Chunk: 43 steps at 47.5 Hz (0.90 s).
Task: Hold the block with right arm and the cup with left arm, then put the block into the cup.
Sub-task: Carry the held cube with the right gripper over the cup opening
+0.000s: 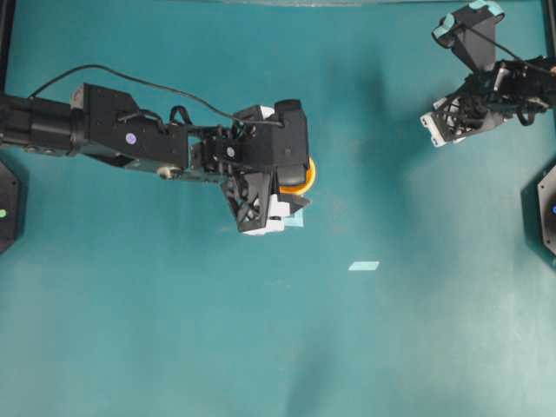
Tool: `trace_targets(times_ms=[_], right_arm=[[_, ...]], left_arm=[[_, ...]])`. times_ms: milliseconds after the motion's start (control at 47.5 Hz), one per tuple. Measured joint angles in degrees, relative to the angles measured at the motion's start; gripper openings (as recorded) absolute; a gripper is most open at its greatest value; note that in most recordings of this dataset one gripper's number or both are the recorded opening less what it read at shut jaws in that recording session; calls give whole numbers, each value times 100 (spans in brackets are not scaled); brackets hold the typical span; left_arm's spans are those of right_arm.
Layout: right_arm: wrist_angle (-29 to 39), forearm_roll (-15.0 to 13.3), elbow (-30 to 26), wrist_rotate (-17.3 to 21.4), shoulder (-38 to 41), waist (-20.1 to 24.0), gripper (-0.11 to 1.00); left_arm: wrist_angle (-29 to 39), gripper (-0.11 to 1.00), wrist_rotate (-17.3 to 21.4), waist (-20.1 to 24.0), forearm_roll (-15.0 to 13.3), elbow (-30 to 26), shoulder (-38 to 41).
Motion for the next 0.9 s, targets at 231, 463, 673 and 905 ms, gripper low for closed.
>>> trace_targets(times_ms=[231,463,673,905], right_arm=[[-475,0,0,0,0,35,40],[-1652,-9,-176,-35,-360,782,40],[-2224,-18,-431,-53,-650,1521,40],[-2373,-193,-888,-70,-650,1934,40]], left_arm=[[0,65,0,9,9,9,0],[0,65,0,9,9,62,0],[0,65,0,9,0,62,0],[0,65,0,18,0,70,0]])
